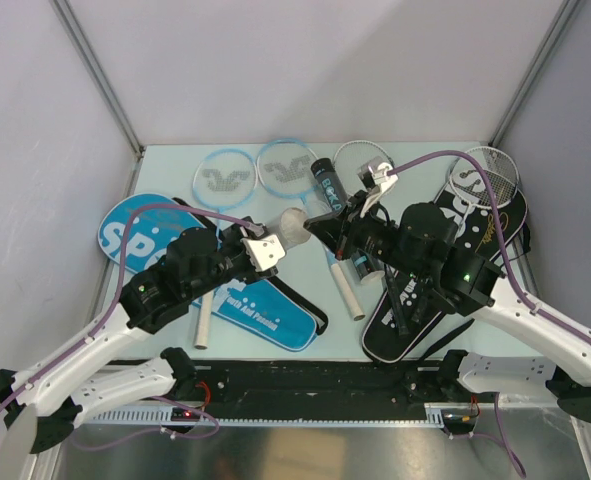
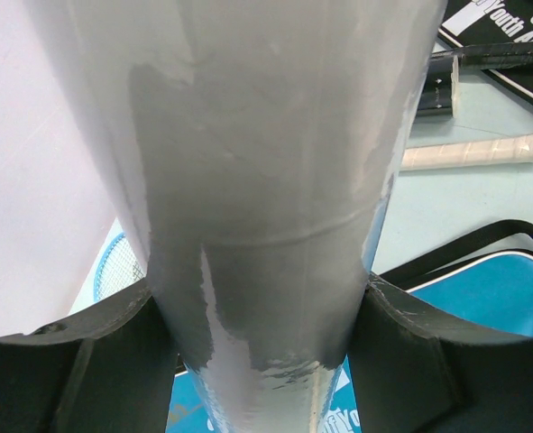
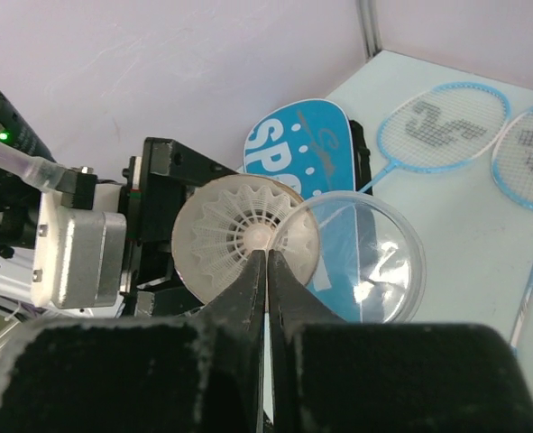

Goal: Pack up the badminton gear
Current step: Close the lid on the shuttle tube.

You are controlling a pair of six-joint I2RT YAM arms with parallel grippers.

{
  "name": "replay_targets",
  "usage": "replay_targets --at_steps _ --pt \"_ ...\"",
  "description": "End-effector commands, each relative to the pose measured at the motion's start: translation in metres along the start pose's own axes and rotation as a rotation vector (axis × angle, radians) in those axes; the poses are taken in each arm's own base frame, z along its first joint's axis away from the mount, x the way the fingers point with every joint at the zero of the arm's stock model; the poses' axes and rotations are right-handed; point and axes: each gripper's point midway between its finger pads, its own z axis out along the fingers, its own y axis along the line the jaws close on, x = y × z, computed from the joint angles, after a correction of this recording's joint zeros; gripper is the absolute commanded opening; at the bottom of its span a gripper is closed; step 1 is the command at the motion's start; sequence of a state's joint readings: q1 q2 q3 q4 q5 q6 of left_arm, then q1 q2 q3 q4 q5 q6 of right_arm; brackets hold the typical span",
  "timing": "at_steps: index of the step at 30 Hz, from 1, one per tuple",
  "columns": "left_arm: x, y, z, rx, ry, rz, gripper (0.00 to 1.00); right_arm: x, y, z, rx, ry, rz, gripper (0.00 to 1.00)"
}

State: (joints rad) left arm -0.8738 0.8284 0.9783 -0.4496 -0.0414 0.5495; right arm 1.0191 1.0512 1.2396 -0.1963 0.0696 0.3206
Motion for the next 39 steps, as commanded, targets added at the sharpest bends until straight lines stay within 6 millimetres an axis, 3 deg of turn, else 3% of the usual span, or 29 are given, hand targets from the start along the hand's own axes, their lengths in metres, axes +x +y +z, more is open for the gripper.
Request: replay_targets --at_steps 1,11,19,31,39 --pt "-0.029 0.019 -0.007 -0.065 -0.095 0.002 0.48 -0.017 0.018 0.000 -0.093 -0.065 -0.018 0.00" --pt "-0.026 0.018 -0.008 -0.065 -0.094 -0.001 0.48 -0.015 0.048 -0.001 -0.249 -0.050 0.001 0.00" --pt "-0.029 0.017 -0.009 -0.061 -0.104 -0.006 0.48 -0.008 0.051 -0.002 -0.275 -0.043 0.029 0.00" --pt "-0.031 0.018 -0.012 -0.062 -0.114 -0.011 0.48 -0.017 0.061 -0.001 -0.329 -0.076 0.047 0.00" --pt "-0.035 0.018 -0.015 -0.059 -0.131 -0.016 0.48 -0.008 0.055 0.005 -0.323 -0.063 0.060 0.00"
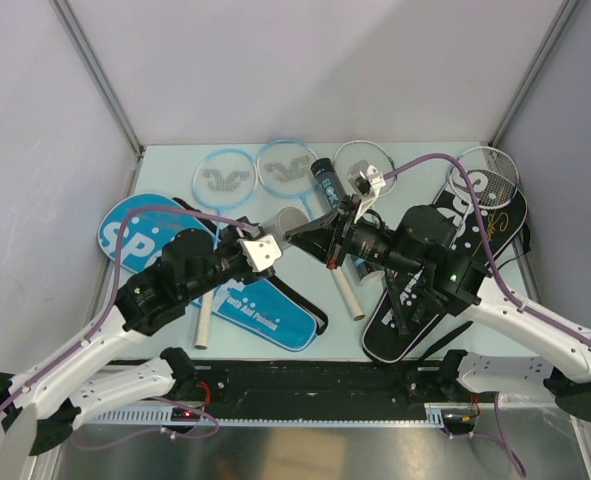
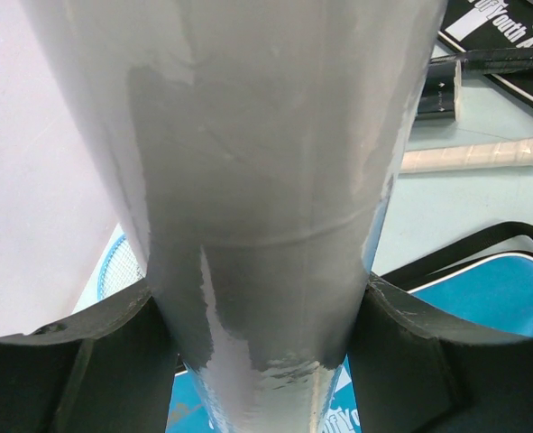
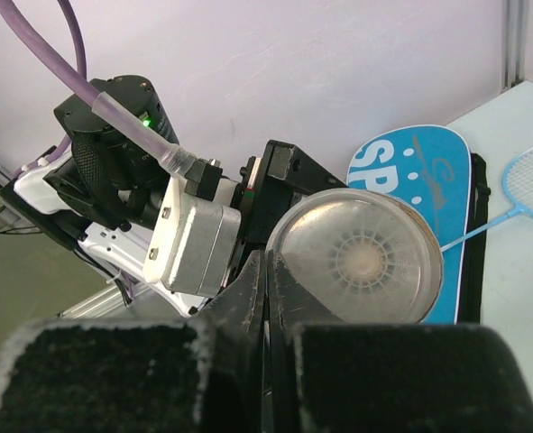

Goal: Pack up the badminton gear
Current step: Close the lid on the shuttle tube.

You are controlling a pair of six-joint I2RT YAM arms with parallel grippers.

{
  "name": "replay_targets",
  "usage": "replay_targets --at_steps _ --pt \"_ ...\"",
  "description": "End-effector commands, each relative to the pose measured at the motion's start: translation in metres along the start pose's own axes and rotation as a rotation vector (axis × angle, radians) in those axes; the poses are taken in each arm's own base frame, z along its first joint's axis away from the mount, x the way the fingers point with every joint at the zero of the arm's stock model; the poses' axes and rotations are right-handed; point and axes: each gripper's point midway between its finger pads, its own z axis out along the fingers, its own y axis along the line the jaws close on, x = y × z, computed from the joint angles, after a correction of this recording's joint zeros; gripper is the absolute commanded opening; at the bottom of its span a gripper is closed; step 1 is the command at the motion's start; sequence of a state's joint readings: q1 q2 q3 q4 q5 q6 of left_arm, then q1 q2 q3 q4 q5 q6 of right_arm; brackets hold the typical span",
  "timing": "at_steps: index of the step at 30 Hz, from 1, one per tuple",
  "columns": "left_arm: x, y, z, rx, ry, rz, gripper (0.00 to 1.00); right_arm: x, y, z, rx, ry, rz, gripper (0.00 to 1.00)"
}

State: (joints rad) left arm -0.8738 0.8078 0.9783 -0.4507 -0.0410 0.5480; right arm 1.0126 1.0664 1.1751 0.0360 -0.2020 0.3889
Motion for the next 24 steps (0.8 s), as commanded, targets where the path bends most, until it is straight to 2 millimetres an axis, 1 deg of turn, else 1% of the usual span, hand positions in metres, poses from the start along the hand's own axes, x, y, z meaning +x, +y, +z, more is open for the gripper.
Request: replay_targets --at_steps 1,4,8,12,18,20,24 --pt "-0.033 0.016 -0.009 -0.050 -0.117 -0.015 0.48 -0.004 0.000 0.003 -0.015 -0.024 -0.003 0.00" --pt "-0.036 0.017 -0.011 -0.051 -0.128 -0.016 0.48 -0.003 -0.005 0.002 0.009 -0.023 -0.013 0.00" --pt "-0.038 0.017 -0.012 -0.048 -0.133 -0.020 0.48 -0.001 -0.007 0.002 0.011 -0.021 -0.015 0.00" --pt "-0.039 0.018 -0.013 -0.049 -0.137 -0.023 0.48 -0.001 -0.006 0.002 -0.001 -0.022 -0.011 0.00" --pt "-0.042 0.018 -0.013 -0.047 -0.145 -0.029 0.48 -0.008 0.002 0.000 -0.053 -0.061 0.001 0.00" --pt "-0.043 0.019 -0.014 -0.049 -0.150 -0.034 0.48 -0.008 0.002 0.001 -0.065 -0.072 0.003 0.00" --pt "-0.051 0.016 -0.017 -0.030 -0.187 -0.044 0.48 -0.005 0.003 0.003 -0.089 -0.086 0.022 0.00"
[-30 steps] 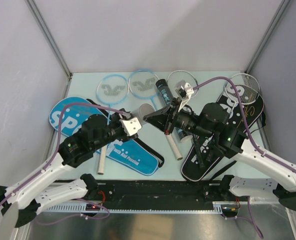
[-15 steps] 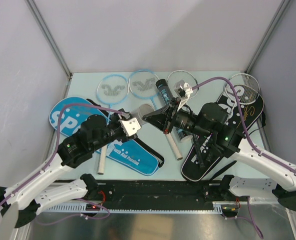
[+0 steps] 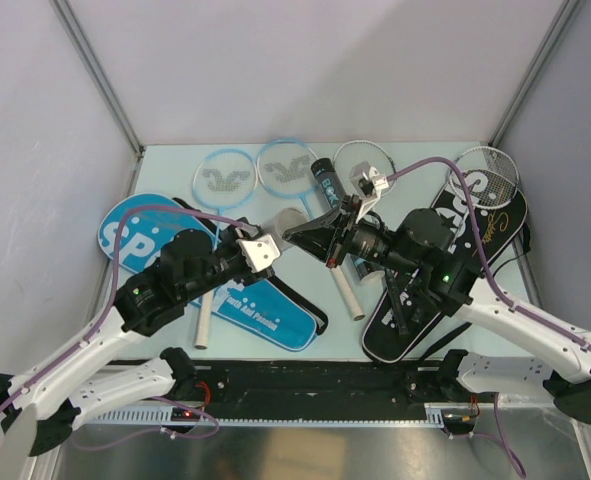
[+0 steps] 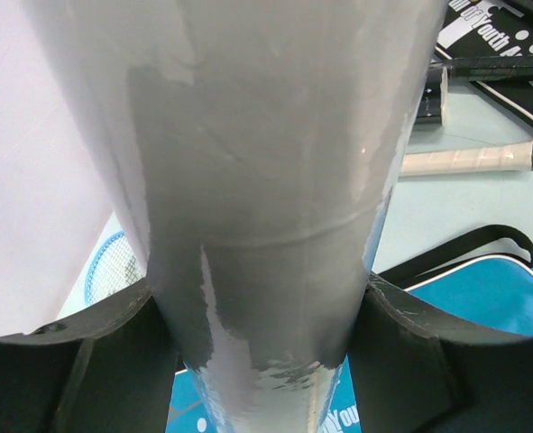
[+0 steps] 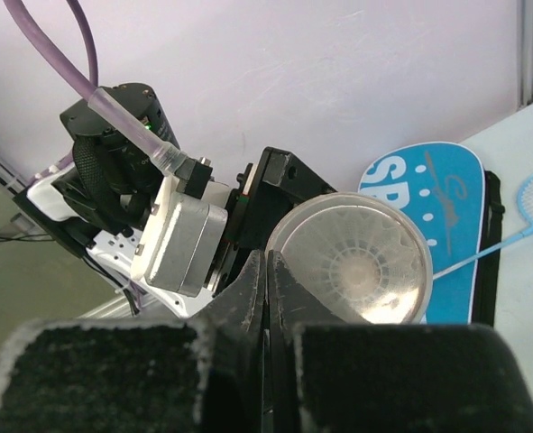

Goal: Pack up the badminton gear
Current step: Close the lid on the shuttle tube.

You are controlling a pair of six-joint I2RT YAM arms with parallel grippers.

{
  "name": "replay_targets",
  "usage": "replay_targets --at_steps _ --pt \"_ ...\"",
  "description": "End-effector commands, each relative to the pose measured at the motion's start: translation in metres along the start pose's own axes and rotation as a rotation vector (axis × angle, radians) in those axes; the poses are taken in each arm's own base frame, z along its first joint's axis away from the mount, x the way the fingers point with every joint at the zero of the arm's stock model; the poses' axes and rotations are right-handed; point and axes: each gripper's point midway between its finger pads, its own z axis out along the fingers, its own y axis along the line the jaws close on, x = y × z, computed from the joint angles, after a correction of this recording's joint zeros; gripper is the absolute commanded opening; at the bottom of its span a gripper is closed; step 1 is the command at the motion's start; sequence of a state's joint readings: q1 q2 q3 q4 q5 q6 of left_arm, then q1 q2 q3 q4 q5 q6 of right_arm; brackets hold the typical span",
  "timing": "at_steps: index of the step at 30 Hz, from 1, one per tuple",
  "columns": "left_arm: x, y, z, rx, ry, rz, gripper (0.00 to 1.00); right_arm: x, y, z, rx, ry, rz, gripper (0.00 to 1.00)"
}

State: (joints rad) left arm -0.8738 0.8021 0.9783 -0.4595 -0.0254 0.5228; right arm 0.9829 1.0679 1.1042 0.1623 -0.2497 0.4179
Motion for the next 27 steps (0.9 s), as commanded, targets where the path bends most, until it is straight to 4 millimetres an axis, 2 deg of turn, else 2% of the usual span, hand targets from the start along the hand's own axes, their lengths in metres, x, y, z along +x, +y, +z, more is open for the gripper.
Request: replay_targets --at_steps 1,10,18,27 --pt "-0.053 0.019 -0.017 -0.042 -0.191 -0.020 0.48 -0.006 0.009 0.001 -0.058 -0.050 0.020 0.00" --pt "-0.074 0.023 -0.030 -0.045 -0.278 -0.044 0.48 -0.008 0.013 -0.001 -0.095 -0.107 0.074 0.00" --pt "-0.092 0.027 -0.040 -0.052 -0.354 -0.053 0.48 -0.006 0.021 0.008 -0.172 -0.129 0.176 0.00" --pt "-0.090 0.027 -0.040 -0.057 -0.353 -0.051 0.47 -0.005 0.026 0.015 -0.210 -0.136 0.223 0.00"
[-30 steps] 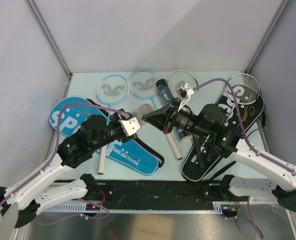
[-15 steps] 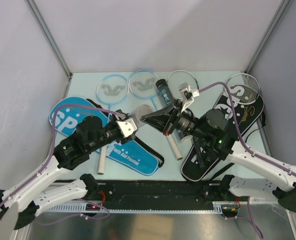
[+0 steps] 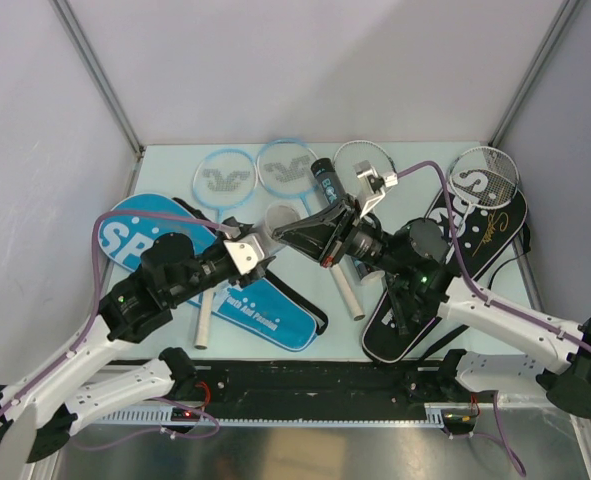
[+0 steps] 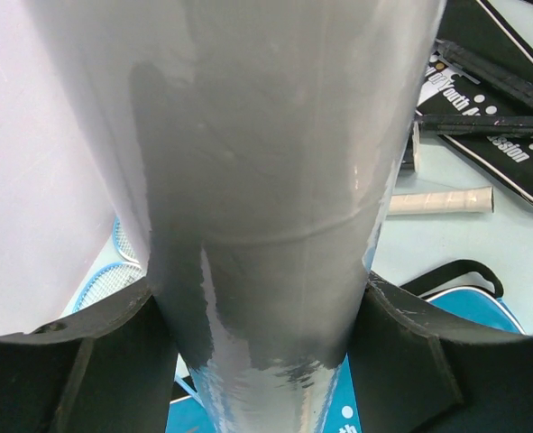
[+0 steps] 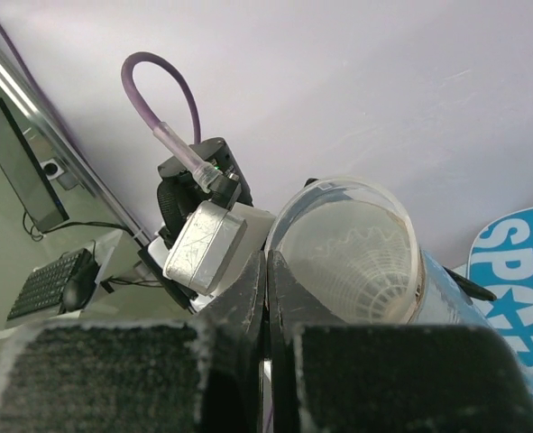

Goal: Pack up the badminton gear
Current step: Close the lid on the shuttle tube.

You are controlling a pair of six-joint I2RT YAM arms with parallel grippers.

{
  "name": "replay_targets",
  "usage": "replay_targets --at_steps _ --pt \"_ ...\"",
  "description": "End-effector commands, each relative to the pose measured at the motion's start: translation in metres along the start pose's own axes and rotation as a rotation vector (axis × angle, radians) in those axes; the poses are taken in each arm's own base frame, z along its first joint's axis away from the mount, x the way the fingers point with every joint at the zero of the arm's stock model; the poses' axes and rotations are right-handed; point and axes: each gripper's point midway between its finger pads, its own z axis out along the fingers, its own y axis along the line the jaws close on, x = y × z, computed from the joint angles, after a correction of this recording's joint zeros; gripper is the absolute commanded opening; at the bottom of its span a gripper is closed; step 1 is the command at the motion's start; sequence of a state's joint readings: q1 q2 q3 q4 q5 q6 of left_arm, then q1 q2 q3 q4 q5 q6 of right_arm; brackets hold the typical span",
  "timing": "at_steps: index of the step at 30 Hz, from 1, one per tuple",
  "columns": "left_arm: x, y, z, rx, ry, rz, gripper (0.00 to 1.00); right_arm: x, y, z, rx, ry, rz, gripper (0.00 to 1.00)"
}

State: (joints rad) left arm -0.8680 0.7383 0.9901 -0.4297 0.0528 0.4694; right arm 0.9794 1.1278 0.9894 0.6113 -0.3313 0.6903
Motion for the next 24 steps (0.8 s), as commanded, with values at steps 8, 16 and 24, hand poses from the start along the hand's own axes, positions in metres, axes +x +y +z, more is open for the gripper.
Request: replay_targets --at_steps 8,16,24 --pt "-0.055 0.023 -0.009 -0.075 -0.193 0.026 0.48 0.000 -0.009 -0.008 0.062 0.001 0.011 0.19" --pt "-0.046 0.023 -0.005 -0.083 -0.166 0.035 0.48 -0.007 -0.010 -0.012 0.082 -0.012 0.005 0.29" --pt "-0.036 0.022 -0.003 -0.091 -0.141 0.043 0.48 -0.029 -0.006 -0.012 0.104 -0.036 -0.048 0.31"
